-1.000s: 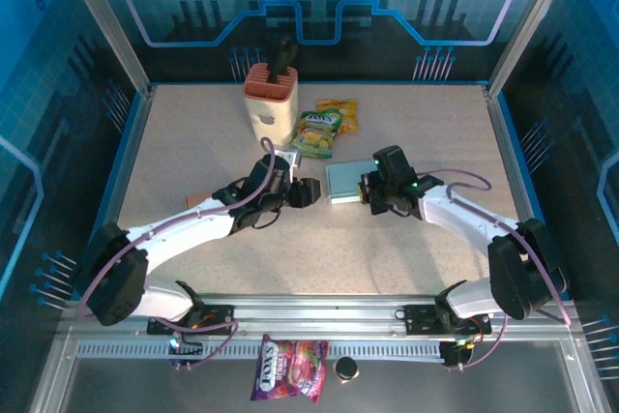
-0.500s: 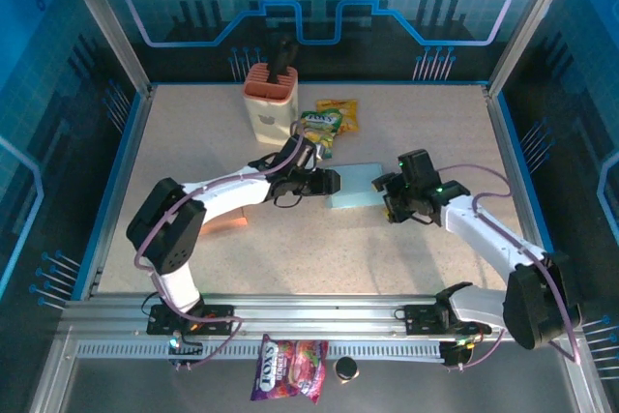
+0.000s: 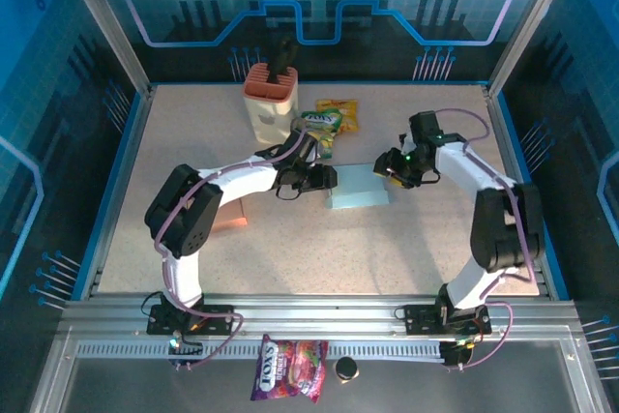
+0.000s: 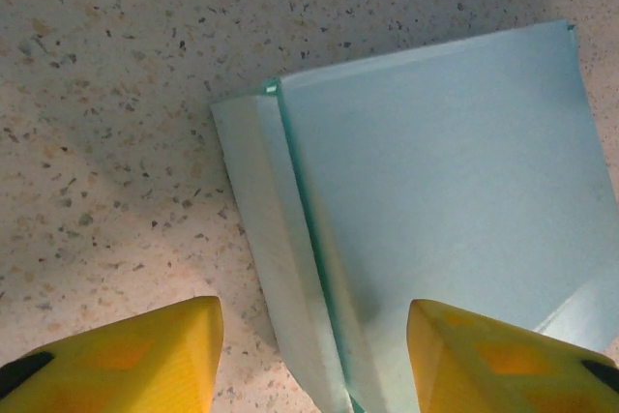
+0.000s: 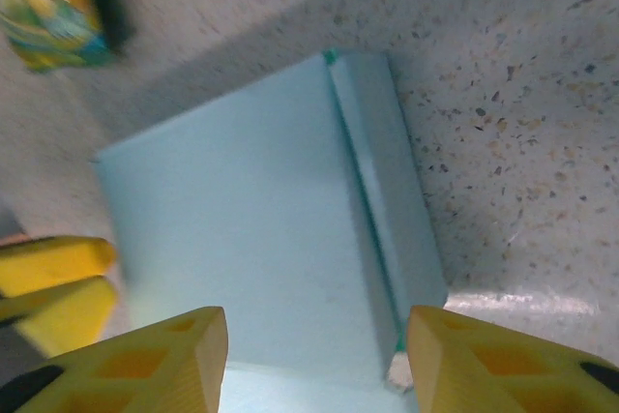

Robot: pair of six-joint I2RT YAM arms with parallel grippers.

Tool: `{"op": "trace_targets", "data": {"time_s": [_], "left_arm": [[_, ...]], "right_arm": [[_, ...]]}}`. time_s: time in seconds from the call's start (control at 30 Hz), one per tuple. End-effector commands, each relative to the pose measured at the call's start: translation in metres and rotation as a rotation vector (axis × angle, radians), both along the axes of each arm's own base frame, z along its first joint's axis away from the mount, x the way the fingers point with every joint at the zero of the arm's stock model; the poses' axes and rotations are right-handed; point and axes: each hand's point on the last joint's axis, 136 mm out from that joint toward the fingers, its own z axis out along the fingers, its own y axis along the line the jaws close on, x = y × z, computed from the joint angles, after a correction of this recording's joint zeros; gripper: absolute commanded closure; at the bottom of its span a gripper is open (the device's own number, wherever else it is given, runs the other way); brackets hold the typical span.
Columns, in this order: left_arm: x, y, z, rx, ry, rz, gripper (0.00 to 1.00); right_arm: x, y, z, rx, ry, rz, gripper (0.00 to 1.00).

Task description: Fold the paper box

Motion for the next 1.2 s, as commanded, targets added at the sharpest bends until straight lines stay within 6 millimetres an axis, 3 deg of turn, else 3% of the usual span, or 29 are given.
{"op": "trace_targets", "data": {"time_s": [0.0,0.1,0.23,0.4,0.73,0.97,1.17], "left_arm": [[0.004,-0.008,-0.002,-0.017,0.022,-0.027,0.48],[0.004,-0.009,-0.007,-0.01,0.035,-0.026,0.49],[0.003,-0.009,-0.013,-0.006,0.047,-0.027,0.52],[0.002,-0.009,-0.019,-0.007,0.054,-0.031,0.59],[-0.001,-0.004,-0.023,0.0,0.051,-0.023,0.69],[-0.006,0.004,-0.028,-0.002,0.052,-0.005,0.74],[-0.007,0.017,-0.034,-0.036,0.052,0.031,0.82]], "right_arm": [[-0.002,0.004,-0.006,0.016,0.003,0.142,0.5],[0.002,0.002,-0.018,0.004,0.023,0.156,0.53],[0.003,0.004,-0.029,0.008,0.047,0.169,0.66],[0.003,0.001,-0.026,-0.005,0.037,0.173,0.7],[0.017,-0.01,-0.021,-0.01,-0.01,0.177,0.46],[0.025,0.004,-0.032,0.097,-0.026,0.212,0.4],[0.023,0.019,-0.03,0.201,-0.056,0.245,0.31]]}}
